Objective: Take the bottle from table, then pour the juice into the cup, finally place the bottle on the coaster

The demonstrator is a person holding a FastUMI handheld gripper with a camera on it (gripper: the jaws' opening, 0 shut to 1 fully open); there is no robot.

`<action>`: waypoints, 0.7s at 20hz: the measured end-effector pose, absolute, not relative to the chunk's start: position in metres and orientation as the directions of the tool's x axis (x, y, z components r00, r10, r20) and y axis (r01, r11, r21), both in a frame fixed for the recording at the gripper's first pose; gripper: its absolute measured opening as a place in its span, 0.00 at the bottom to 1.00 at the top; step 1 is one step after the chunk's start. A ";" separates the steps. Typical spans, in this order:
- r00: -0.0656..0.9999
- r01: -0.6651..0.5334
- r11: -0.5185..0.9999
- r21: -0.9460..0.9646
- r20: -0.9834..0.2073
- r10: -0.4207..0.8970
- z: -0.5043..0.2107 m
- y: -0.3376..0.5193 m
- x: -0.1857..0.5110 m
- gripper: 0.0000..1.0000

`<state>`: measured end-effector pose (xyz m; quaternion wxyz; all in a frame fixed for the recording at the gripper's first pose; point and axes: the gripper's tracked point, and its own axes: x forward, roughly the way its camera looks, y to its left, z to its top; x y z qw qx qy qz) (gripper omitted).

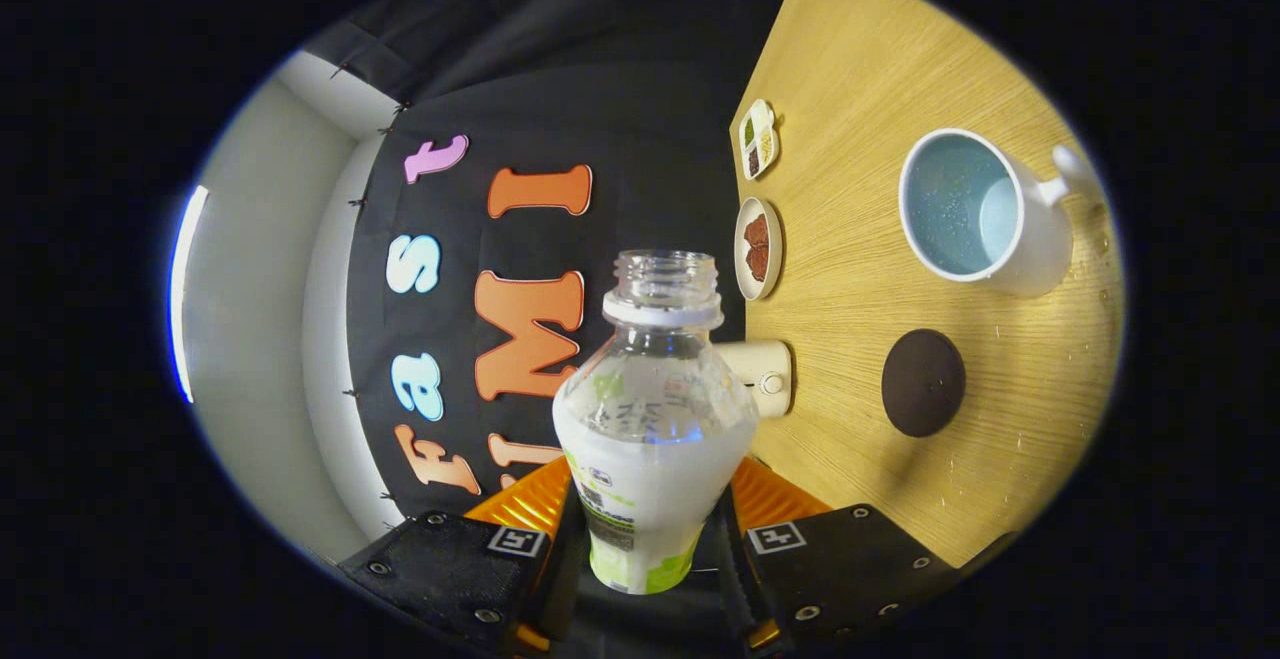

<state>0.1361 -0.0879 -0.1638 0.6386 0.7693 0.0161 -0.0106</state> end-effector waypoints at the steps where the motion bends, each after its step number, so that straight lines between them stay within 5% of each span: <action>1: 0.999 0.038 -0.204 0.978 -0.037 0.009 -0.164 -0.090 0.136 0.59; 14: 0.999 0.048 -0.315 0.948 -0.046 0.012 -0.168 -0.089 0.138 0.59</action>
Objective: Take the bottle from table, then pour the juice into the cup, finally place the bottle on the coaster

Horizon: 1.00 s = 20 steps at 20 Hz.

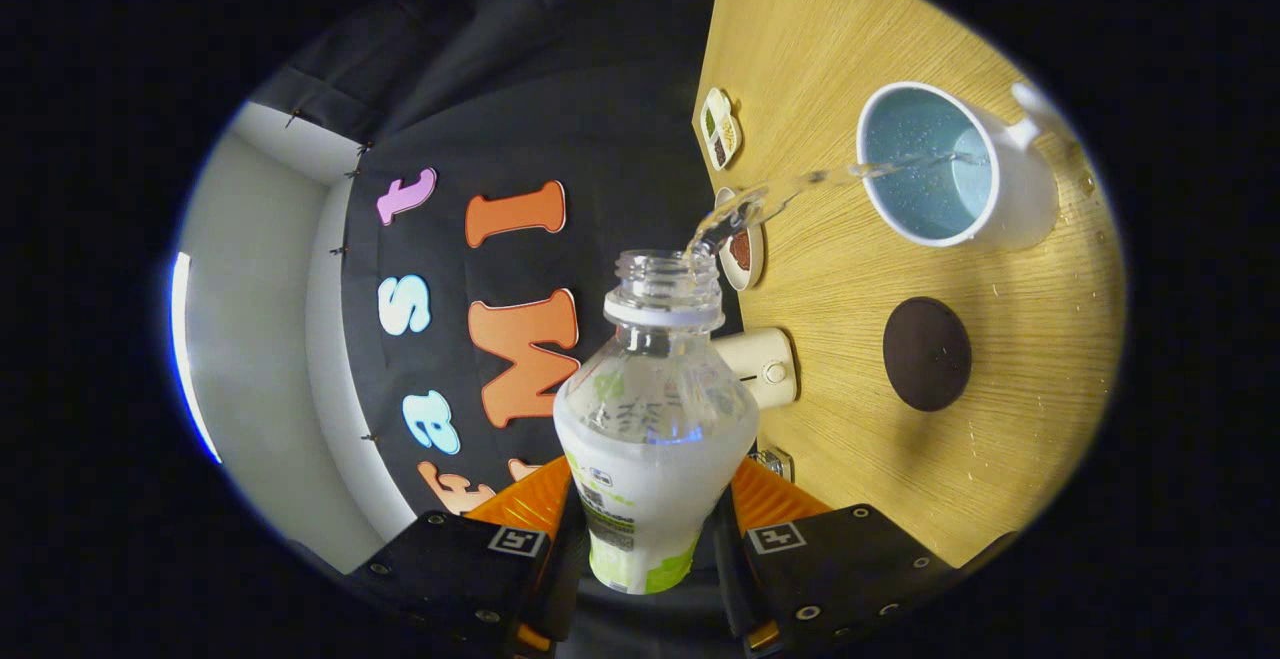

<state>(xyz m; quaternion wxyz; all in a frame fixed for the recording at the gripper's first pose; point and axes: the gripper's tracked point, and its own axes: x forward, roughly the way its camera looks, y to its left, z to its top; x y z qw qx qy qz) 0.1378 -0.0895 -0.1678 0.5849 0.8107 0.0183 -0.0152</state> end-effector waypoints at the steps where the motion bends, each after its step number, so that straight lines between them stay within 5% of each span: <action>1: 0.999 0.050 -0.319 0.946 -0.048 0.014 -0.168 -0.088 0.139 0.59; 20: 0.998 0.059 -0.407 0.911 -0.065 0.001 -0.159 -0.092 0.137 0.59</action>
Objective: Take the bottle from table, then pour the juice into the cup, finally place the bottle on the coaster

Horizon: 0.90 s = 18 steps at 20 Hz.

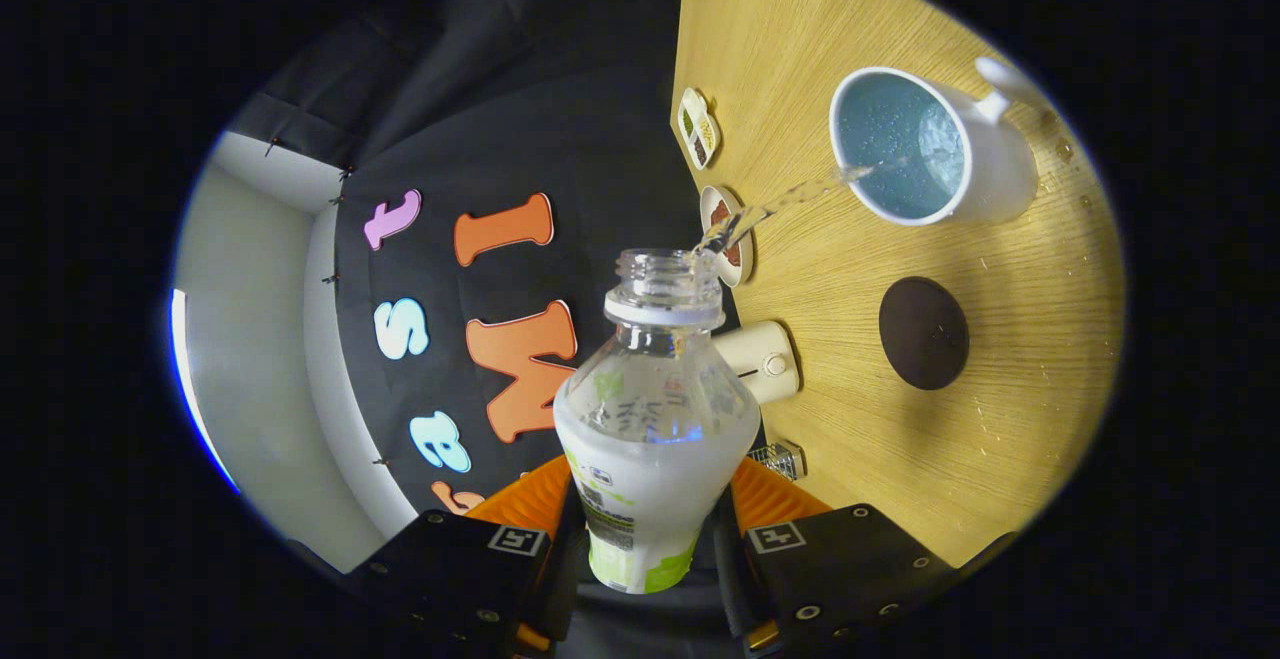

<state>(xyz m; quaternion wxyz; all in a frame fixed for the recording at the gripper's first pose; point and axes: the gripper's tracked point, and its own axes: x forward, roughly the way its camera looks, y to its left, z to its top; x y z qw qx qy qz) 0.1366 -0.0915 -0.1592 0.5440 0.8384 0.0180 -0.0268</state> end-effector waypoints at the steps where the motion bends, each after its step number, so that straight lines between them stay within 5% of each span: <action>1: 0.998 0.057 -0.417 0.907 -0.064 -0.002 -0.158 -0.093 0.136 0.59; 18: 0.997 0.043 -0.522 0.852 -0.070 -0.032 -0.148 -0.110 0.137 0.59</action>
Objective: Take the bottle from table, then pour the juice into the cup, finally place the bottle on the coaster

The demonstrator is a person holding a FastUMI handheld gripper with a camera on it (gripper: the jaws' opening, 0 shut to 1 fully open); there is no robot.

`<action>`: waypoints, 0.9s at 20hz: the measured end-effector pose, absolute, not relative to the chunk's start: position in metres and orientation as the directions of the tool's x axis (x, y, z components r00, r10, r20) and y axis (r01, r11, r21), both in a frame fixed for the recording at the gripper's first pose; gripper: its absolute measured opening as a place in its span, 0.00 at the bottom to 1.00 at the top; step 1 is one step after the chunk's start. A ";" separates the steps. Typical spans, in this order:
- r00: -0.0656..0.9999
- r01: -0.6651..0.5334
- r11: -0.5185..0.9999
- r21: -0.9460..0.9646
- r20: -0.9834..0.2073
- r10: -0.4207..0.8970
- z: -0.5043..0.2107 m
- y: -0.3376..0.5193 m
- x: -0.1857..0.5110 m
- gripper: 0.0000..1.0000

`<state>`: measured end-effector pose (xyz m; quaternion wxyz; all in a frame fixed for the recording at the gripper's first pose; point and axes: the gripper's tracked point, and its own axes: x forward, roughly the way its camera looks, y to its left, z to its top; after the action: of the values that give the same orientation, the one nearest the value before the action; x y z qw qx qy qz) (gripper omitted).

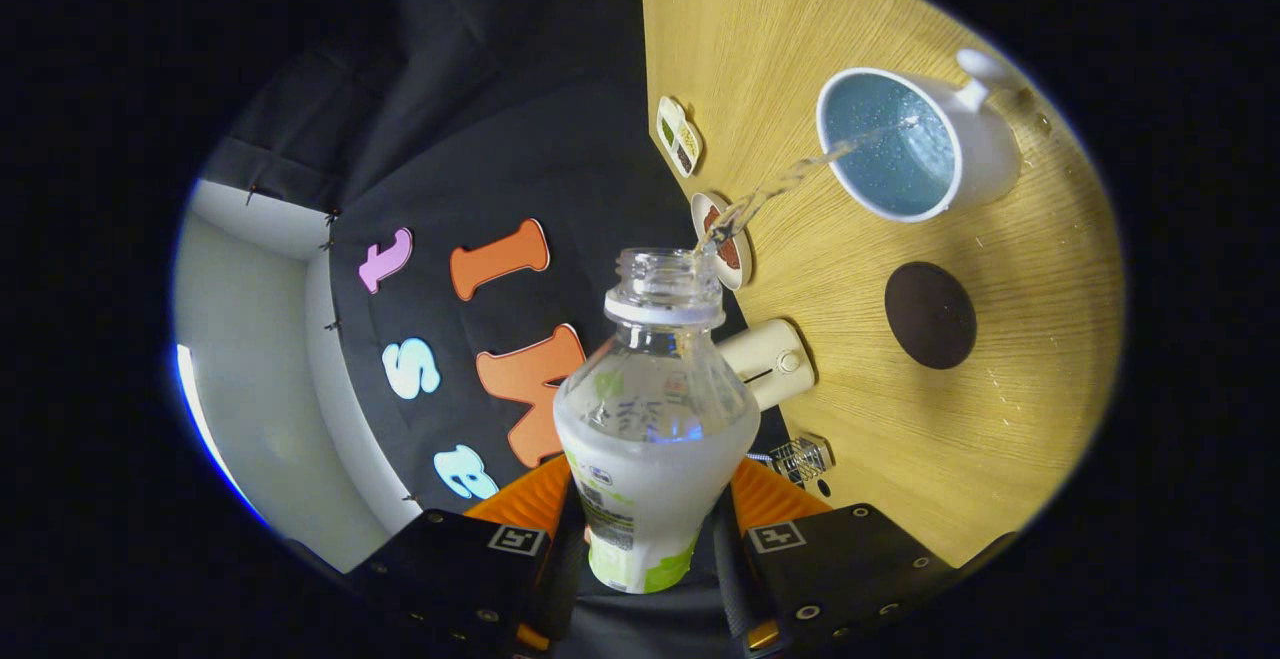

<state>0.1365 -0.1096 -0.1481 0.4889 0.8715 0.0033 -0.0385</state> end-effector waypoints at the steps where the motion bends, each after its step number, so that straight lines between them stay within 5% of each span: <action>1: 0.997 0.044 -0.525 0.850 -0.071 -0.033 -0.148 -0.109 0.136 0.59; 18: 0.997 0.022 -0.597 0.802 -0.061 -0.046 -0.141 -0.116 0.137 0.59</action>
<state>0.1374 -0.1155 -0.1406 0.4489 0.8928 -0.0069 -0.0377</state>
